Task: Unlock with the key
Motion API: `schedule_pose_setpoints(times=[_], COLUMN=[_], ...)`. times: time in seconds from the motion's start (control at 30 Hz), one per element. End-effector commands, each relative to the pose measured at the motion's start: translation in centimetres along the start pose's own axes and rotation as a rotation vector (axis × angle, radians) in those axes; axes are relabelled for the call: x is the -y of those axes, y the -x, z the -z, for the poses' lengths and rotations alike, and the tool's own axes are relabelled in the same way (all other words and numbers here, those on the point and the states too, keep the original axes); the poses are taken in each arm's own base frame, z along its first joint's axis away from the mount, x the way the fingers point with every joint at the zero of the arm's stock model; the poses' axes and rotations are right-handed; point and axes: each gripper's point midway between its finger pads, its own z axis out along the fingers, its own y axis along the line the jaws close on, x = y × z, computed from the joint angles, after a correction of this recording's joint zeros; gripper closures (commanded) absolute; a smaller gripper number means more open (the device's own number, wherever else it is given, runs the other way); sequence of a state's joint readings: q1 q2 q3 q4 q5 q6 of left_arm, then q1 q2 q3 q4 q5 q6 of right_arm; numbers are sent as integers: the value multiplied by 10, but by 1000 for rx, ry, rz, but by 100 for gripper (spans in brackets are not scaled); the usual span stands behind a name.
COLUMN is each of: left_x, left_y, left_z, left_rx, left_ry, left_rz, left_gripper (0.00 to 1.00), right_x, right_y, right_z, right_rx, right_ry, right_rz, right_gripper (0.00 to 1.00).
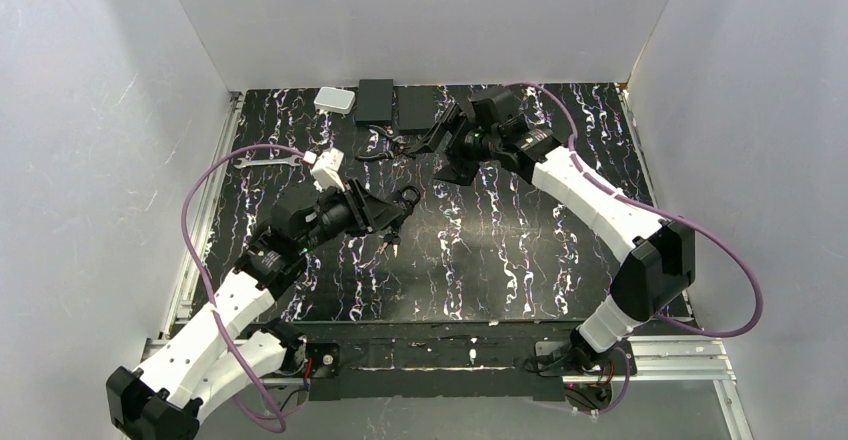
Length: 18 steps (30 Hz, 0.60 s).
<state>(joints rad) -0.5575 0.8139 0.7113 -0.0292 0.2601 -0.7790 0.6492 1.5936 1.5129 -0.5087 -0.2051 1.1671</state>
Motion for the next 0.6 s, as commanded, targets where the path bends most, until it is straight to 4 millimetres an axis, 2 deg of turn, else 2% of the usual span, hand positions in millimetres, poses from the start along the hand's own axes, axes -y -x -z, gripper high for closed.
schedule_pose_setpoints(times=[0.0,0.13,0.27,0.43,0.57], left_x=[26,24,26,30,38], left_y=[20,23,26,30,31], left_z=[3,0,-3,-4,-2], left_rx=[66,74,75,83,81], left_ry=[-106,-94,-97,-108,-151], left_rz=[-69,-72,-71,-92,-129], left_gripper=[100,100,100,100,100], right_x=[-35,-33,-19,-7,2], right_y=[-23,-39,-52,-59,-62], right_z=[9,4,-2,-7,-12], right_rx=[-92,-143,-179,-216,-238], right_ry=[162,158,125,92,60], right_rz=[53,61,56,54,71], right_gripper=[15,15,15,16,20])
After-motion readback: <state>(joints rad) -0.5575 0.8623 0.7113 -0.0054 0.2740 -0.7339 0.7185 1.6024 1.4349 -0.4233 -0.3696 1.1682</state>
